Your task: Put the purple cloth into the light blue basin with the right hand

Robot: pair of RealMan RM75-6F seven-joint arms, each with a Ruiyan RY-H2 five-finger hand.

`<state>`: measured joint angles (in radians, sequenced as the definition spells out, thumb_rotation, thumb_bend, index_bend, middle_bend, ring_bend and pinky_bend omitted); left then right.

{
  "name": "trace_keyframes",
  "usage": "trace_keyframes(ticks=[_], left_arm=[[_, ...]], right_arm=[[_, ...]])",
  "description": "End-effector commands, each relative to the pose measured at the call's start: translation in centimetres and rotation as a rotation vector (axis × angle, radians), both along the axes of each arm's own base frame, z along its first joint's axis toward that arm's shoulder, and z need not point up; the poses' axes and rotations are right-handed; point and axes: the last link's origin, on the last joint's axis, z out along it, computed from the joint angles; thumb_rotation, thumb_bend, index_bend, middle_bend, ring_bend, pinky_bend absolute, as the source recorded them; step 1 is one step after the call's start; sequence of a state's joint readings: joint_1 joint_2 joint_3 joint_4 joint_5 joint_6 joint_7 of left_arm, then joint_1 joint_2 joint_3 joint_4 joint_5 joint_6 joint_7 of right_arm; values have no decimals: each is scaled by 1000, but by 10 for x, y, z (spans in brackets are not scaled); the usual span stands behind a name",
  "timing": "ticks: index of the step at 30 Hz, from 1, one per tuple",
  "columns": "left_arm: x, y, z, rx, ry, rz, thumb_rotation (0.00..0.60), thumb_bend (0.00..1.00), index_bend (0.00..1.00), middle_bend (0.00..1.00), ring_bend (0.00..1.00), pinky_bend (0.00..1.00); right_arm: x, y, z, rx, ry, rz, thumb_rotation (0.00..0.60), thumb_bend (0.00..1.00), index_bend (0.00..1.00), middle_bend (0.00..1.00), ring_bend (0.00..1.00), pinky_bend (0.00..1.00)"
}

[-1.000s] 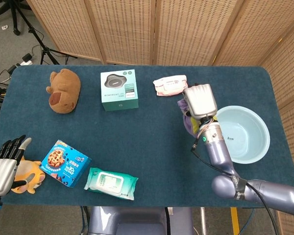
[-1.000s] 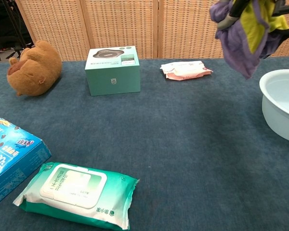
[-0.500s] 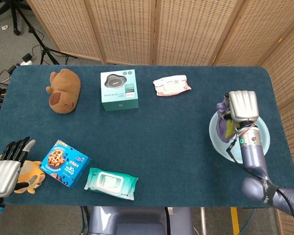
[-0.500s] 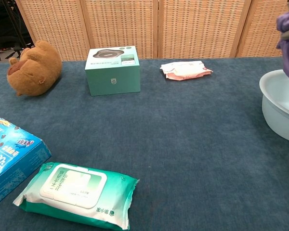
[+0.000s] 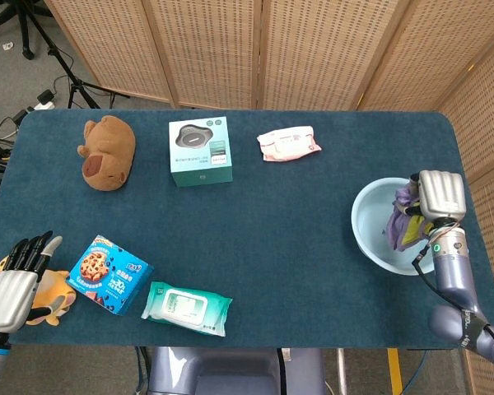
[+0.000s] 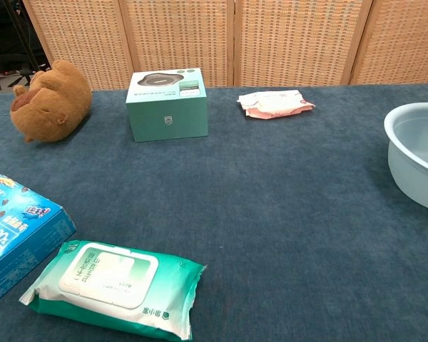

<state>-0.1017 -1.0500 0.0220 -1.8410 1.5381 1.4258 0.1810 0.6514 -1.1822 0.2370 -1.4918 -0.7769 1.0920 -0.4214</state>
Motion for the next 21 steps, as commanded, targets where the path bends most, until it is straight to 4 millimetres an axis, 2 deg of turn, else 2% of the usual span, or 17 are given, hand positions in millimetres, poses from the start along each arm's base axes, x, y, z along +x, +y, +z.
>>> trace_keyframes(ticks=[1,3,5,7,9,11,14,21], left_arm=[[0,0,0,1,1,1,600,185,0,0,0,0],[0,0,0,3,1,3,600,185,0,0,0,0],[0,0,0,3,1,3,600,185,0,0,0,0],[0,0,0,3,0,3,600,185,0,0,0,0],[-1,0,0,2,0,3,600,185,0,0,0,0],[-1,0,0,3,0,3,600,185,0,0,0,0],[-1,0,0,4,-2,3,600,185,0,0,0,0],[-1,0,1,6,-2,3,600,185,0,0,0,0]], right_arm=[[-7,1,-6,12,-7,-8,600,224,714,526,516,732],[-10,1,-9,21,-9,-13,600,181,652,432,433,654],[-12,2,-12,32,-16,-20,600,130,504,271,259,468],[-15,4,-14,50,-33,-34,600,96,386,145,112,336],[-15,3,-14,53,-43,-35,600,66,288,46,21,226],[-16,3,-14,51,-43,-34,600,47,173,1,0,108],[-17,4,-15,57,-43,-44,600,23,72,0,0,15],[-15,4,-12,34,-48,-44,600,2,36,0,0,0]])
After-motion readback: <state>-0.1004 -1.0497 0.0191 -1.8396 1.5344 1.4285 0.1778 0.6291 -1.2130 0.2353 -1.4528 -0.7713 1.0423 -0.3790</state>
